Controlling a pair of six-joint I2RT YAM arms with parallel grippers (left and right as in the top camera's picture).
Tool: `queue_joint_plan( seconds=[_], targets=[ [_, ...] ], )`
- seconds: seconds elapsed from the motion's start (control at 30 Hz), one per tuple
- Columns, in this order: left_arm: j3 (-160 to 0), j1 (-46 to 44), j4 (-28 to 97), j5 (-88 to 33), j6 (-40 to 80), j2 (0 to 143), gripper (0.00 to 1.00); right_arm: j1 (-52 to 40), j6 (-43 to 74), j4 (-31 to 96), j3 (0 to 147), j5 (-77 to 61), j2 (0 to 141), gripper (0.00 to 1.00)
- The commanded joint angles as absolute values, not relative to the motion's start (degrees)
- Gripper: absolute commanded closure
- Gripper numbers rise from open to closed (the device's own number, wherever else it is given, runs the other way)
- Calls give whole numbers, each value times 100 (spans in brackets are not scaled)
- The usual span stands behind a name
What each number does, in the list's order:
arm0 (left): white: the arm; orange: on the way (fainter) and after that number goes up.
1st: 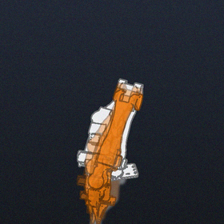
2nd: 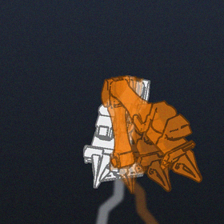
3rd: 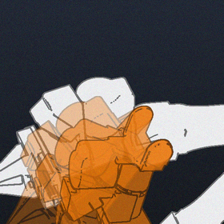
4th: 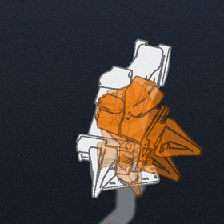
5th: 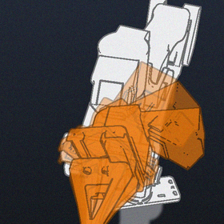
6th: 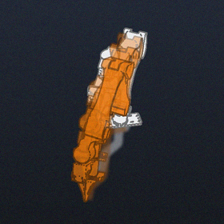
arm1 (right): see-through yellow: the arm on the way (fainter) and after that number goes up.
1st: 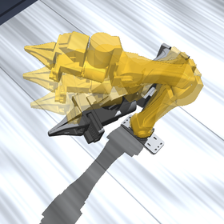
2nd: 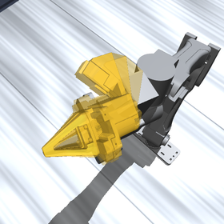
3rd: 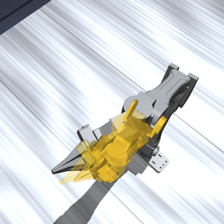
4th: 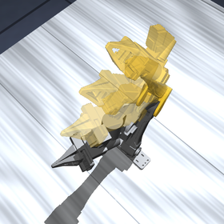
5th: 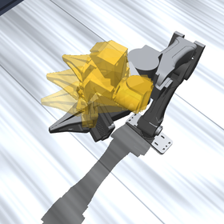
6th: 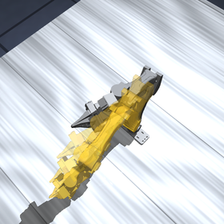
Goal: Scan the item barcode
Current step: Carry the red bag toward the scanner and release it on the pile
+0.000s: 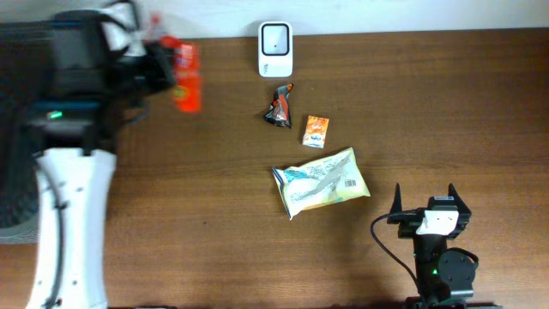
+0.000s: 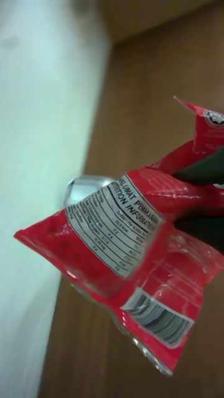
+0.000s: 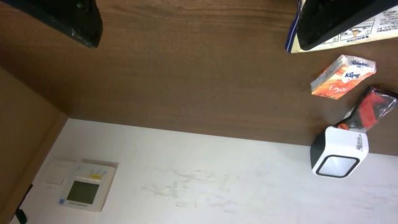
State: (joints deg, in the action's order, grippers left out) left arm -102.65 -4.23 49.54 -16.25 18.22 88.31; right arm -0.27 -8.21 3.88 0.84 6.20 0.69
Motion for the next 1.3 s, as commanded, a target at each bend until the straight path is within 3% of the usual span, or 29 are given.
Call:
queue_joint_plan(
  seconds=[0.0, 0.33, 0.63, 0.67, 0.7, 0.73, 0.77, 0.8, 1.03, 1.27],
  targets=[
    [-10298, -1234, 4934, -1603, 1310, 9354, 100, -75, -860, 403, 32, 670, 36, 2],
    [-10219, -2547, 4952, -1435, 1315, 11314, 100, -75, -858, 403, 32, 670, 36, 2],
    [-10219, -3072, 4947, -1385, 1315, 12263, 99, -75, -858, 403, 32, 670, 36, 2],
    [-10219, -3103, 4945, -1361, 1313, 12291, 87, -75, -858, 403, 32, 670, 36, 1],
    [-10219, -3131, 4930, -1288, 1313, 12335, 66, -75, -858, 403, 32, 670, 36, 2],
    [-10219, -3146, 4928, -1192, 1313, 12342, 33, -75, -858, 403, 32, 670, 36, 2],
    [-10219, -3151, 4928, -1079, 1313, 12344, 9, -75, -858, 403, 32, 670, 36, 2],
    [-10221, -3151, 4928, -1020, 1313, 12342, 1, -75, -858, 403, 32, 670, 36, 2],
    [-11177, -2963, 5435, -1020, 1022, 12258, 1, -75, -858, 403, 32, 670, 36, 2],
    [-13791, -2189, 7312, -32, 888, 11979, 1, -75, -858, 403, 32, 670, 36, 2]
  ],
)
